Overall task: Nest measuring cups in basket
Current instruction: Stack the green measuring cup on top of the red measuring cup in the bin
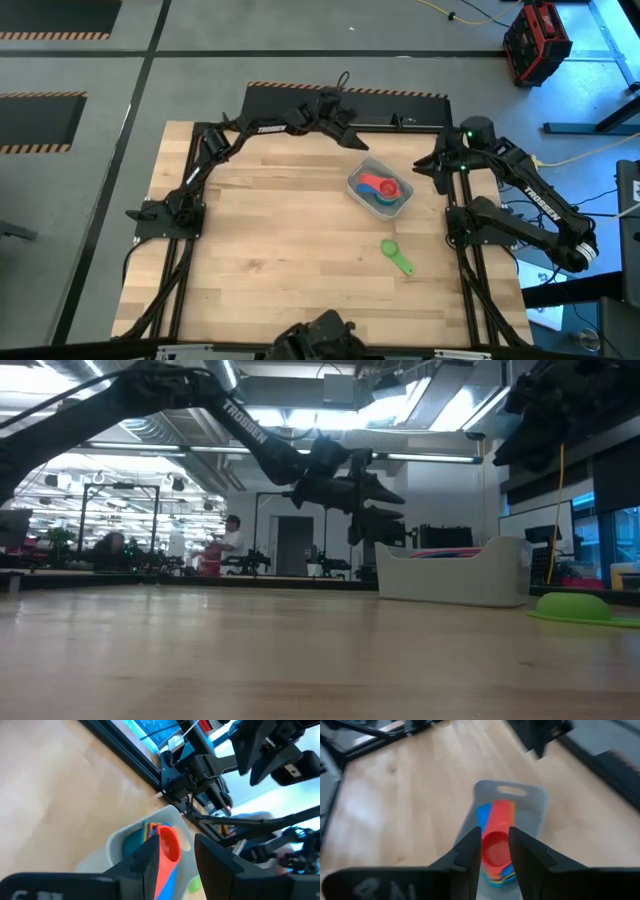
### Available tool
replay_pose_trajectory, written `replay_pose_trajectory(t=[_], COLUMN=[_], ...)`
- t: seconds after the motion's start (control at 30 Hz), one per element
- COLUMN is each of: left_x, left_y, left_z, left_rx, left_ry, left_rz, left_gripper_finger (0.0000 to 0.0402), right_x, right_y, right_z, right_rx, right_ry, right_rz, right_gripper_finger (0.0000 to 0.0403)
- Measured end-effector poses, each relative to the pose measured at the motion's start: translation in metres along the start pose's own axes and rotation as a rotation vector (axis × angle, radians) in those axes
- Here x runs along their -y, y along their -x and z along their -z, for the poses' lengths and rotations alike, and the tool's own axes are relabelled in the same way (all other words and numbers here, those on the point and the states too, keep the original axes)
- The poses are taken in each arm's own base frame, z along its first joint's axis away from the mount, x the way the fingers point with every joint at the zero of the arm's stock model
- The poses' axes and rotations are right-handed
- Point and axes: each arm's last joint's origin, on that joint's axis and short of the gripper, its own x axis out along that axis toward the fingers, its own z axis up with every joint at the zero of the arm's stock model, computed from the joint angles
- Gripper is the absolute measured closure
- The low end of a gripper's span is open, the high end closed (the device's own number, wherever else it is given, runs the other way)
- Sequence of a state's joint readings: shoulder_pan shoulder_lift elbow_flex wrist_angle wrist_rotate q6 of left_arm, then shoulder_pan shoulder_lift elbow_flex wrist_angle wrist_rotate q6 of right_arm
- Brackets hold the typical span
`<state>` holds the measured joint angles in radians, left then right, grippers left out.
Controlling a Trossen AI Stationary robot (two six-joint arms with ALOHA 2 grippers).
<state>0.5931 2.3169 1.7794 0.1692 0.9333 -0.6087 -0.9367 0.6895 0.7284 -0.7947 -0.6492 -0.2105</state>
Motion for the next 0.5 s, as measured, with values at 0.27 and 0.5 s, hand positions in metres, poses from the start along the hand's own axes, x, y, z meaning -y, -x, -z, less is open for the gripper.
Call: replay_pose_trajectory(t=[0.27,0.5], left_x=[-0.01,-0.005], left_y=[0.016,0.034], left_z=[-0.008,-0.021], left_rx=[0.051,0.1], left_ry=[-0.173,-0.306], left_rz=[-0.063,-0.112], left_gripper_finger=[0.0285,0.0285], right_x=[-0.011,-0.027], right_y=[-0.003,-0.01], right_z=[0.003,0.003], right_rx=[-0.036,-0.092], right_ry=[-0.083,-0.129], right_rz=[-0.116,-0.124], right_gripper_finger=[0.03,0.03])
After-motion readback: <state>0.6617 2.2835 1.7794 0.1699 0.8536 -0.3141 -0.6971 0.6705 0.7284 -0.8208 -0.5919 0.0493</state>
